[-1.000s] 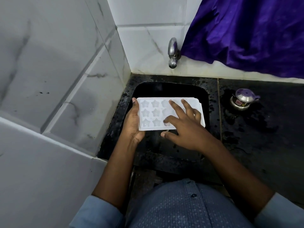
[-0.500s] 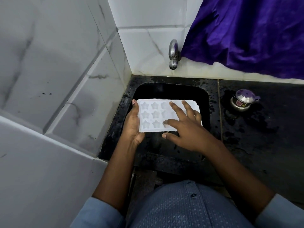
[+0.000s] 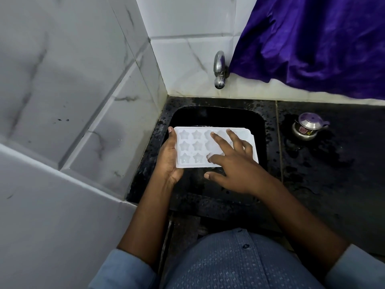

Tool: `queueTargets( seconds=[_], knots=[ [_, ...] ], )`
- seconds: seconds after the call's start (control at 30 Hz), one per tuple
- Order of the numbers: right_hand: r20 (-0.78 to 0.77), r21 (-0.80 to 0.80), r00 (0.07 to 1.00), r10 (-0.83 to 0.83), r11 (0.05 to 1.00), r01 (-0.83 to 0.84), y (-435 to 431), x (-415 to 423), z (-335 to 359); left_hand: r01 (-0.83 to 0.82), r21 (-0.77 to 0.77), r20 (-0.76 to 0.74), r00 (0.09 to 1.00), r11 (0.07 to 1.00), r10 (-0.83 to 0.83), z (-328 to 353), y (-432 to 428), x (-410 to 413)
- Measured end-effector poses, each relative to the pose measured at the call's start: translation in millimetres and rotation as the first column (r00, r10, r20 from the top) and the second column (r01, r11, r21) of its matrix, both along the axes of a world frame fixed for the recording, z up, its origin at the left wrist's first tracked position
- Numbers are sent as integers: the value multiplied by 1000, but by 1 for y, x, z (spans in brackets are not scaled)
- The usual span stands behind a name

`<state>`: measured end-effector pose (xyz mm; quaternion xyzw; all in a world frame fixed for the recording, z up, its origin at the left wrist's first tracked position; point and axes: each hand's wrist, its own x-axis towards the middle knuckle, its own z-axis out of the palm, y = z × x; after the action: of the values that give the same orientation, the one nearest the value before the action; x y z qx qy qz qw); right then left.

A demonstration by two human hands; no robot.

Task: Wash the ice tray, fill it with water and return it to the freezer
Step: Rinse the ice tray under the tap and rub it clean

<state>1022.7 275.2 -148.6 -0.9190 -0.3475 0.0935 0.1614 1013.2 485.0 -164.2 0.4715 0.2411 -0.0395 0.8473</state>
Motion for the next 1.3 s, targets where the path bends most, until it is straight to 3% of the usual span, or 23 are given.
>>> queueTargets(
  seconds=[0.17, 0.3, 0.5, 0.7, 0.87, 1.07, 1.3],
  knots=[
    [48, 14, 999, -23, 1000, 22, 0, 2, 0, -12, -1, 7, 1000, 1000, 12, 2, -1, -1],
    [-12, 1, 1000, -25, 1000, 25, 1, 0, -2, -13, -1, 19, 1000, 1000, 13, 3, 0, 0],
    [21, 99, 999, -36, 995, 34, -2, 1, -2, -20, 3, 27, 999, 1000, 20, 3, 3, -3],
    [-15, 6, 1000, -22, 1000, 22, 3, -1, -3, -15, -9, 26, 1000, 1000, 16, -1, 3, -2],
    [-1, 81, 1000, -30, 996, 30, 0, -2, -1, -16, -24, 31, 999, 1000, 16, -1, 3, -3],
    [-34, 17, 999, -33, 999, 33, 1, -3, -1, -10, -18, 26, 1000, 1000, 10, 2, 2, -3],
    [-16, 96, 999, -51, 994, 52, -1, -2, -3, -7, -7, 17, 1000, 1000, 7, 1, 0, -3]
  ],
)
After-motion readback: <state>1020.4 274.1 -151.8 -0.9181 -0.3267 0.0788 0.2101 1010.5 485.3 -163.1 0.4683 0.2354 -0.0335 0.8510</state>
